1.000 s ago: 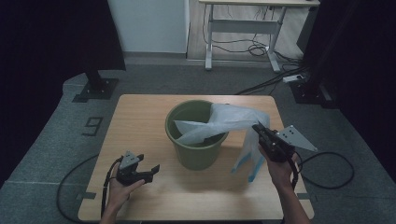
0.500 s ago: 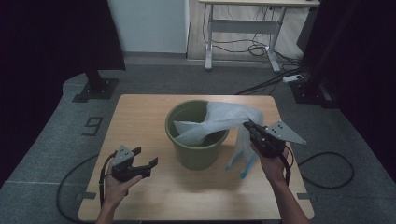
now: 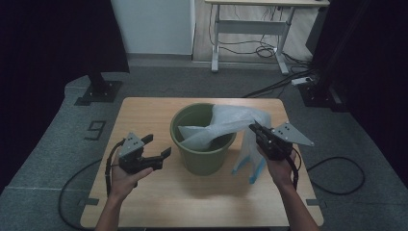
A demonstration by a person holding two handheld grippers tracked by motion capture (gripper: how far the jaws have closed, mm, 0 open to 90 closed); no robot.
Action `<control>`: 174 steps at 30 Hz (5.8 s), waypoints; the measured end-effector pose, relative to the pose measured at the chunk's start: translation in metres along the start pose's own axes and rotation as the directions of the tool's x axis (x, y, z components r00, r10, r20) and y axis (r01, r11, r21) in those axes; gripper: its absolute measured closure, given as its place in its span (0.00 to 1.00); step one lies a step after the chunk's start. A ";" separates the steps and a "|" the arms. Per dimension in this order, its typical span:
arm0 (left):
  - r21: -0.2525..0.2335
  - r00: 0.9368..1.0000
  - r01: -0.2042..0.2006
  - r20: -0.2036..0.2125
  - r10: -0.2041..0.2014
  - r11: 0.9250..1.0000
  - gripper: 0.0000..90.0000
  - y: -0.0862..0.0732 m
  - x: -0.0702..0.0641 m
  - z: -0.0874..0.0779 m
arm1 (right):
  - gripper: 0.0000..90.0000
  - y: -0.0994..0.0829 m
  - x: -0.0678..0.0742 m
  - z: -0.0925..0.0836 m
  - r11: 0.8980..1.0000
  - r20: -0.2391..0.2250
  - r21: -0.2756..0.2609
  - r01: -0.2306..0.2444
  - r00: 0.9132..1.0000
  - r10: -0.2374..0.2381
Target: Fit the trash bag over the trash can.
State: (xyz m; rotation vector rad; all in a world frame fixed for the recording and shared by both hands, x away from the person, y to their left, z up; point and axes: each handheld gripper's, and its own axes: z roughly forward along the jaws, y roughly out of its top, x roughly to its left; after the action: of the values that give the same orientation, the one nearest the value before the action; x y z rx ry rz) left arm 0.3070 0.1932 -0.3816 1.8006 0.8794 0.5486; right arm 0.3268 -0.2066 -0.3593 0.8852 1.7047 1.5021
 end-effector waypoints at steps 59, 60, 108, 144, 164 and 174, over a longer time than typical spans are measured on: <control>0.060 0.982 0.003 0.187 -0.014 0.998 0.98 0.041 -0.049 0.090 | 0.88 0.006 0.036 0.040 0.998 -0.142 0.045 0.039 0.989 -0.032; 0.061 0.981 0.004 0.191 -0.016 0.998 0.99 0.041 -0.049 0.091 | 0.81 0.004 0.036 0.037 0.998 -0.141 0.044 0.037 0.990 -0.031; 0.048 0.976 0.034 0.214 -0.043 0.998 1.00 0.039 -0.043 0.080 | 0.99 -0.095 0.030 0.004 0.990 -0.091 0.134 -0.049 0.994 0.061; 0.052 0.973 0.025 0.228 -0.036 0.998 0.98 0.036 -0.041 0.074 | 0.99 -0.085 0.033 0.006 0.998 0.020 0.069 -0.010 1.000 0.008; -0.007 0.962 -0.034 0.269 0.034 0.999 0.38 0.055 -0.072 0.077 | 0.99 -0.009 0.030 0.003 0.992 -0.019 -0.003 0.129 0.991 -0.129; 0.011 0.983 -0.024 0.180 0.021 1.000 0.64 0.054 -0.070 0.087 | 0.99 -0.013 0.041 0.010 0.990 -0.045 -0.001 0.144 0.989 -0.144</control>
State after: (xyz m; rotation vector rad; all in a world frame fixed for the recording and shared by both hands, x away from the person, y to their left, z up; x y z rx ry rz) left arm 0.3414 0.0760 -0.3630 1.8416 0.7407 0.3879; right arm 0.3128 -0.1682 -0.3757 0.7179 1.7638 1.4334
